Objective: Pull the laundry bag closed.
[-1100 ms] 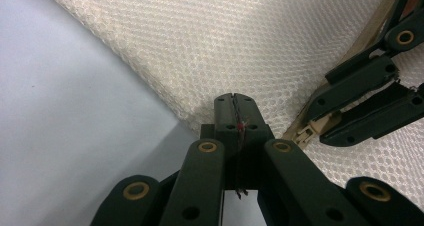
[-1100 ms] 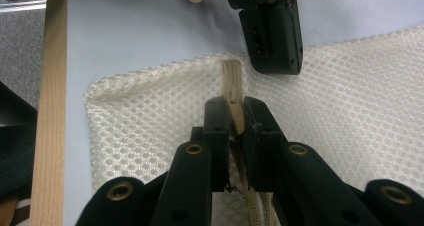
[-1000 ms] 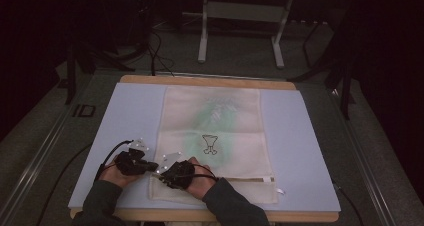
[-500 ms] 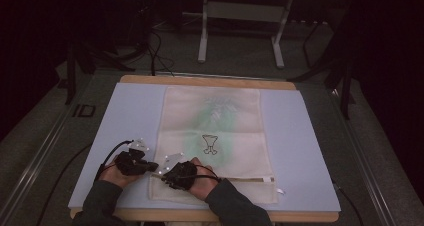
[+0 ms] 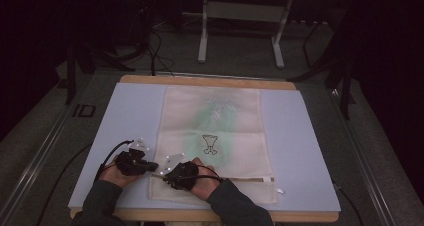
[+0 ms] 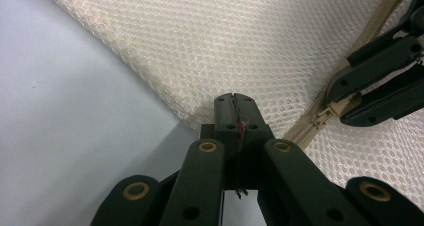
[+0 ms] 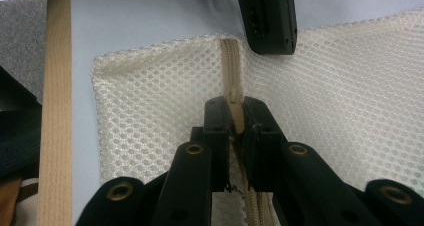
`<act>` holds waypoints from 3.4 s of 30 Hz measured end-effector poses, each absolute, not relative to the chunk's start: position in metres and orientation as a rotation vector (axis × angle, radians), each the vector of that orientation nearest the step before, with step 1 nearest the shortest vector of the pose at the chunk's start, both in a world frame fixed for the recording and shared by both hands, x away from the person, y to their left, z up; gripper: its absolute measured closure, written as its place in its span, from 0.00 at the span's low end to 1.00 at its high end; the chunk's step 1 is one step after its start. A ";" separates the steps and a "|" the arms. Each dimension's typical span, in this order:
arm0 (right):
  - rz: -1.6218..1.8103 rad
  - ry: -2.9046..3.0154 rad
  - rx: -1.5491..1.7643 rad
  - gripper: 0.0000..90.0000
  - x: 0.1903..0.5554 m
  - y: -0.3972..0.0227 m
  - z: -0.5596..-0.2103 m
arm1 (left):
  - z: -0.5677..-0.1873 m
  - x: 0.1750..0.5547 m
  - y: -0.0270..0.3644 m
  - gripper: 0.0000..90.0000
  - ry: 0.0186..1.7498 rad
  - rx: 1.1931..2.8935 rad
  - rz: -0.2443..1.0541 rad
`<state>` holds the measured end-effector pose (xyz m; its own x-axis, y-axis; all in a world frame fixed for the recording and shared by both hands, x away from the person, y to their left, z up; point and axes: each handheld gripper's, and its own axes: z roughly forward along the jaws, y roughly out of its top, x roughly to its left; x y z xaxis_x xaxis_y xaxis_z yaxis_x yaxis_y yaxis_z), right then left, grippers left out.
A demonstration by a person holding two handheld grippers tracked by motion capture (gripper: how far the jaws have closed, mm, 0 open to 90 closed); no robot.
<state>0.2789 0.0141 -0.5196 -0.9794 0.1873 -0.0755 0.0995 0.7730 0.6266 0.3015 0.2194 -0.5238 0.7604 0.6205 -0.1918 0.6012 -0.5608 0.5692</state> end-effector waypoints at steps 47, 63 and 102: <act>0.953 2.823 0.232 0.91 0.272 -0.005 -0.514 | -0.524 0.301 0.219 1.00 0.914 2.326 0.044; 0.935 2.821 0.228 0.91 0.271 -0.011 -0.512 | -0.524 0.301 0.219 1.00 0.912 2.325 0.043; 0.919 2.830 0.257 0.91 0.268 -0.031 -0.510 | -0.524 0.301 0.219 1.00 0.911 2.326 0.047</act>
